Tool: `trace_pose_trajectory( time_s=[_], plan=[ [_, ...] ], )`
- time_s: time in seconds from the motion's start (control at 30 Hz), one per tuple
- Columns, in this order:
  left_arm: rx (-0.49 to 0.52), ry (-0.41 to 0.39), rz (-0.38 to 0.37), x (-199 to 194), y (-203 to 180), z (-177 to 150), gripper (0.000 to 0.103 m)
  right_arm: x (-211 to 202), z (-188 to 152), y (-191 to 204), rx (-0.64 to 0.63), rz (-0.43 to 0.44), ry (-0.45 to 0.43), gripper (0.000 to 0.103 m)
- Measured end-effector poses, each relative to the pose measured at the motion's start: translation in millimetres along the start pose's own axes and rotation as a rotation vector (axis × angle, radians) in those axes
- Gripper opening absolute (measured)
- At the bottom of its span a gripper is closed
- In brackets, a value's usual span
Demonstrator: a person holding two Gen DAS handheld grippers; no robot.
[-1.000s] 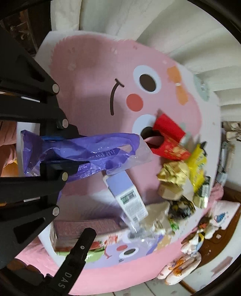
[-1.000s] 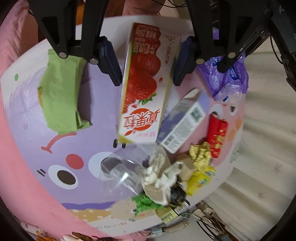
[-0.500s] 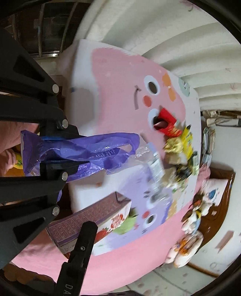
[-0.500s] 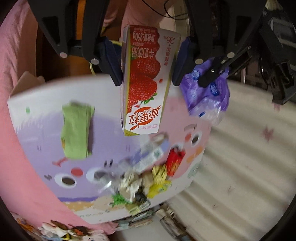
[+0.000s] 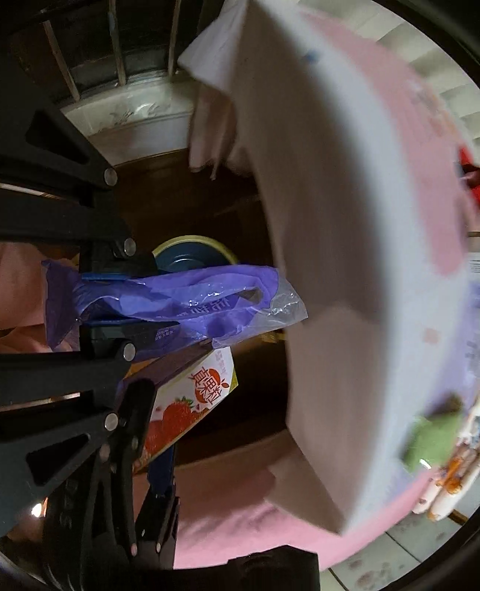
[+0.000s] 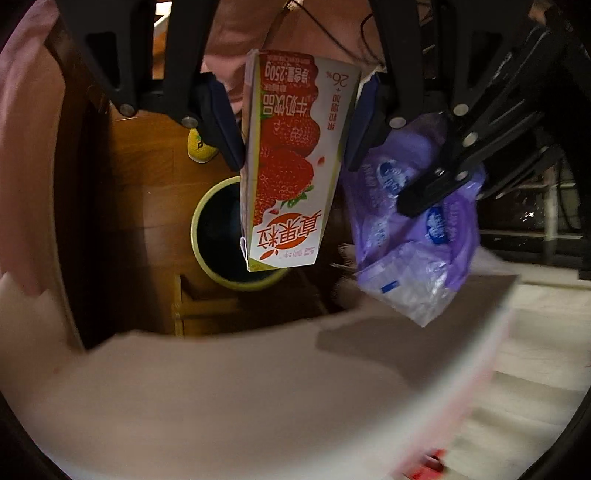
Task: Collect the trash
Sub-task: 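Carry the bag and carton to the bin while both tools open to drop them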
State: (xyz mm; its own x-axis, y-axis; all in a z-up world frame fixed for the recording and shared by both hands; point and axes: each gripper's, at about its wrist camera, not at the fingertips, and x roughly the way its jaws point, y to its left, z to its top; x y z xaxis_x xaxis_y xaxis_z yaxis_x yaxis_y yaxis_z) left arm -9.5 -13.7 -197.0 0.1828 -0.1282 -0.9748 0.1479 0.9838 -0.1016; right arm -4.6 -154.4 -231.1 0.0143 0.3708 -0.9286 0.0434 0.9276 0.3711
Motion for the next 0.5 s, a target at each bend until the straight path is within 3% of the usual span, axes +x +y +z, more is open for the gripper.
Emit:
trace_pose_trajectory(
  time_s=[0.23, 0.3, 0.33, 0.37, 0.4, 0.47, 0.5],
  plan=[
    [-0.05, 0.043, -0.019, 96.7, 15.6, 6.3, 0.014, 103.7, 24.6, -39.7, 0.057, -0.058, 0.014, 0.057],
    [-0.053, 0.041, -0.018, 111.3, 17.5, 9.7, 0.022, 128.6, 35.0, -54.4, 0.097, -0.065, 0.024, 0.058],
    [-0.057, 0.037, -0.026, 120.2, 19.5, 11.5, 0.031, 137.2, 37.4, -57.3, 0.123, -0.065, 0.025, 0.058],
    [-0.059, 0.039, -0.033, 125.0, 20.1, 12.7, 0.047, 144.1, 37.8, -61.9, 0.15, -0.059, 0.022, 0.059],
    [-0.064, 0.049, -0.04, 132.1, 21.8, 14.7, 0.053, 151.2, 40.8, -68.9, 0.182, -0.045, 0.025, 0.059],
    [-0.078, 0.042, -0.028, 138.1, 25.0, 18.2, 0.079, 158.2, 42.9, -74.7, 0.21, -0.048, 0.015, 0.072],
    [-0.082, 0.04, -0.034, 139.7, 26.8, 20.7, 0.084, 158.1, 43.4, -74.9, 0.215, -0.051, -0.001, 0.075]
  ],
)
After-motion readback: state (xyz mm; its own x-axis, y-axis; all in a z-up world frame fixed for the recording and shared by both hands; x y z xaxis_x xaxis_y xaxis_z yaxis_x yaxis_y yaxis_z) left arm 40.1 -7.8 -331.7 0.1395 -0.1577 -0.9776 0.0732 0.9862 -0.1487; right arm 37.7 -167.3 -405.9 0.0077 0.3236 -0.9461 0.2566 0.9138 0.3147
